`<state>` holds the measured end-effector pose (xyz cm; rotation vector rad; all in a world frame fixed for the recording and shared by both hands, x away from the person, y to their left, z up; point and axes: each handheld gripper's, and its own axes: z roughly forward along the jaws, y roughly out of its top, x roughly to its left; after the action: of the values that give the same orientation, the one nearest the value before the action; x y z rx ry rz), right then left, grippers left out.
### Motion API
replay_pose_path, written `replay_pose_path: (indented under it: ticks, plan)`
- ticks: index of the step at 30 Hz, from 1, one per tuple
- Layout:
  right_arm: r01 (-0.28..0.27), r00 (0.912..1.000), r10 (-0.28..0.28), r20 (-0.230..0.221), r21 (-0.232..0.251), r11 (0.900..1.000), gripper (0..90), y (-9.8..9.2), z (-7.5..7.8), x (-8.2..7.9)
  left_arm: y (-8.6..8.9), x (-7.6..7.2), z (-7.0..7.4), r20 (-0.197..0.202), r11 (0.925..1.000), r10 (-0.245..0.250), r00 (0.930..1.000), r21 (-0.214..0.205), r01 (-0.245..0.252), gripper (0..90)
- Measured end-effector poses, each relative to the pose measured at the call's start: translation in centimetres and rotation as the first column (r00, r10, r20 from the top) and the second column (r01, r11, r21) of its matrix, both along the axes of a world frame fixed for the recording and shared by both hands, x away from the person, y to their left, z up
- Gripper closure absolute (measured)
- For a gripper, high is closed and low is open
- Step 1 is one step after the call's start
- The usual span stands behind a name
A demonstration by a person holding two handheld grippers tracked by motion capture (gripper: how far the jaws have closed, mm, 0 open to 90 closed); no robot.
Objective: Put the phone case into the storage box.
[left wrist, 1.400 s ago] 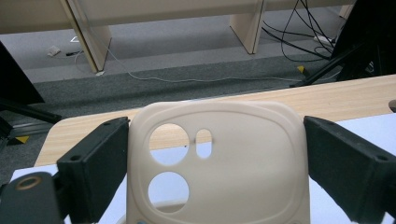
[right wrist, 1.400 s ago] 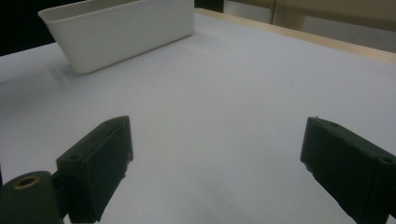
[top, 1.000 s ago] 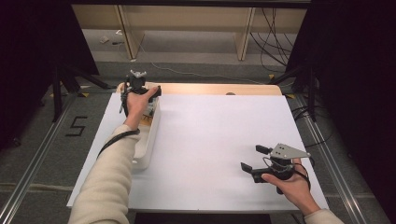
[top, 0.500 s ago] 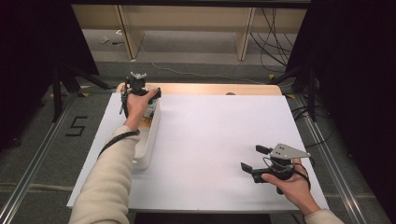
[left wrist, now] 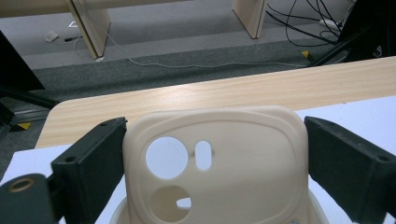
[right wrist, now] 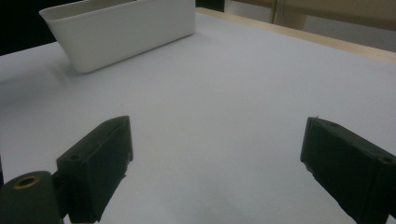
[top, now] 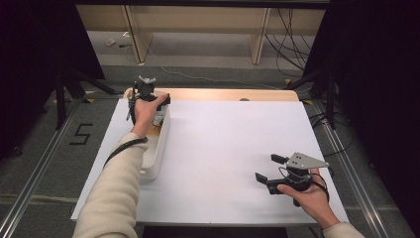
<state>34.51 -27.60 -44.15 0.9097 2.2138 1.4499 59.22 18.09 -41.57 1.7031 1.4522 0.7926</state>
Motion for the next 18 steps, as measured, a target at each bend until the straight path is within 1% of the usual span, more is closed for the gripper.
replay_pose_path:
  ticks: [7,10,14,18]
  plan:
    - [0.001,1.0000,-0.001,0.000,-0.001,1.0000,10.1,-0.05,0.02,0.01,-0.05,0.00,0.16,-0.008,0.9999,-0.011,0.9999,0.003,0.011,8.1]
    - [0.000,1.0000,0.000,0.000,0.000,1.0000,10.1,-0.05,0.03,0.00,-0.05,-0.05,0.24,-0.002,0.9999,-0.017,0.9999,0.003,0.017,7.4]
    - [0.003,1.0000,-0.003,-0.003,0.001,1.0000,10.1,-0.09,0.02,0.02,-0.12,-0.10,0.43,0.007,0.9996,-0.029,0.9996,-0.005,0.029,4.2]
    - [-0.001,1.0000,0.001,-0.005,0.001,1.0000,10.1,-0.03,-0.01,0.03,0.03,-0.18,0.56,0.013,0.9983,-0.055,0.9984,-0.016,0.056,0.9]
